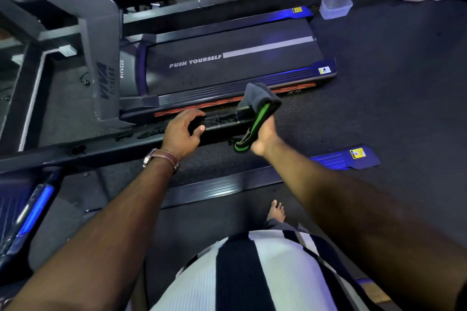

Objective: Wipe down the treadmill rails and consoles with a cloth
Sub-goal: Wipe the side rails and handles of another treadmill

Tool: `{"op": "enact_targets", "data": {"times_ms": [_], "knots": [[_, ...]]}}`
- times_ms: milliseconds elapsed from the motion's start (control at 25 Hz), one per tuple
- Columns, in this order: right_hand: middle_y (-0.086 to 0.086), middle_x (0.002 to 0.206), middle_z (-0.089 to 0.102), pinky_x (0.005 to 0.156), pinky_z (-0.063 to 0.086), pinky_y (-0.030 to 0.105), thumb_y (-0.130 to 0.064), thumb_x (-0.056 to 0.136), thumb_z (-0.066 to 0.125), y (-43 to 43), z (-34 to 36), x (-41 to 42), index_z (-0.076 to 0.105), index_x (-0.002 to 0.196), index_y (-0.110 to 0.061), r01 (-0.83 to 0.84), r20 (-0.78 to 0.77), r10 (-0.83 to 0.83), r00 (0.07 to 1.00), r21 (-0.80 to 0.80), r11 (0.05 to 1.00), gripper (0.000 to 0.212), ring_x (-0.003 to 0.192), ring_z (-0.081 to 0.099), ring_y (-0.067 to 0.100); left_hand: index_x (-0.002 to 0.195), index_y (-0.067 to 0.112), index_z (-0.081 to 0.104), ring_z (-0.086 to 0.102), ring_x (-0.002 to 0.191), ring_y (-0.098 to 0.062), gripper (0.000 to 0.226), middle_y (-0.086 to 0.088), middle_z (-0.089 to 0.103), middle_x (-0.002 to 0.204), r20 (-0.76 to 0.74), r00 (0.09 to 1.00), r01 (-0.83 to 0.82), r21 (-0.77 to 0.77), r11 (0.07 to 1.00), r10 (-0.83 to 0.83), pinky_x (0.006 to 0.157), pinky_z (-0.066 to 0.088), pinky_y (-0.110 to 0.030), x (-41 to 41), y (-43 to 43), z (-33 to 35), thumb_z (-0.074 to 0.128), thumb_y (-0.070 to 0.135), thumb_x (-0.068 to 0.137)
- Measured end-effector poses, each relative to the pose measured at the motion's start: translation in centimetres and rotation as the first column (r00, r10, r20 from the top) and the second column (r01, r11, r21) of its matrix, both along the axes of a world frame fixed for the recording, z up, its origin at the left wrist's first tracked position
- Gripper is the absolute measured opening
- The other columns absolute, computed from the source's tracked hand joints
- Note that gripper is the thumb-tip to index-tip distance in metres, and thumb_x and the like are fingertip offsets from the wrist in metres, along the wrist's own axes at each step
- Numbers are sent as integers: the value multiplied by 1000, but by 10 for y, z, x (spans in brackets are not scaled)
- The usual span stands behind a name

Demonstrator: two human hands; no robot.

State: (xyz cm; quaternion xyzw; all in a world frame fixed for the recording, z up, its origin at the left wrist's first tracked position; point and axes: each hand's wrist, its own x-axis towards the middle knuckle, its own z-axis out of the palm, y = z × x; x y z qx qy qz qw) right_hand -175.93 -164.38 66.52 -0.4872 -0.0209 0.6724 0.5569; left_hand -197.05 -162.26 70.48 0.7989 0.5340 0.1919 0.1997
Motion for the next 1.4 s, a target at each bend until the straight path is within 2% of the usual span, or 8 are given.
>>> {"op": "enact_targets", "data": {"times_ms": [120,240,400,600,760,1000,1160,1400], "knots": [[-6,109,70,97,51,35,-41,90,67,-28,-6,-20,63,126,-26,56,349,-103,931,143,988,39,98,65,11,117,12,64,57,113,-21,35,-4,64,120,6,1000,-28,2,1000,28,97,35,-22,1,-2,-1,66,8,82],[-4,118,63,84,42,19,-43,84,72,-3,2,-2,62,126,-25,-321,944,-19,329,131,938,47,105,60,13,117,11,64,58,112,-22,37,-6,65,119,2,999,-37,7,999,37,97,36,-21,4,-3,-2,66,7,81],[-2,119,63,88,46,29,-62,79,66,18,10,41,63,123,-23,-723,997,79,-26,-73,687,58,109,60,18,120,10,63,57,114,-22,38,-7,64,122,1,997,-73,-13,997,73,99,36,-23,5,-2,0,67,8,82],[1,105,69,83,45,28,-54,87,66,36,20,51,71,101,-19,-805,910,387,147,-117,581,37,94,62,14,114,15,66,57,112,-17,34,-2,65,119,19,994,-104,-60,993,105,99,33,-18,6,-1,1,69,8,81],[3,101,66,79,49,31,-87,71,48,78,59,10,70,109,-20,-751,789,360,-498,-600,274,80,89,62,25,113,14,67,58,111,-18,35,-2,65,119,48,986,-156,-97,983,161,100,36,-21,6,2,0,72,8,79],[-2,117,68,87,52,32,-85,67,58,51,41,38,62,127,-30,-847,921,299,-248,-356,395,81,105,63,19,107,13,69,59,107,-15,32,1,67,114,61,980,-183,-90,979,189,99,38,-20,6,2,-2,71,5,77],[-3,104,69,82,49,23,-53,86,67,93,51,28,67,121,-9,-899,657,752,-42,-354,259,56,99,63,15,105,13,70,61,106,-15,31,1,67,112,115,975,-180,-94,979,190,100,39,-20,8,1,-2,72,4,75],[17,122,62,109,33,60,-54,76,77,71,-13,43,65,126,-7,-830,-23,835,550,-123,544,69,115,58,36,102,17,72,61,104,-11,32,8,66,107,158,958,-220,-129,967,239,99,40,-21,11,-1,-2,72,2,74]]}}
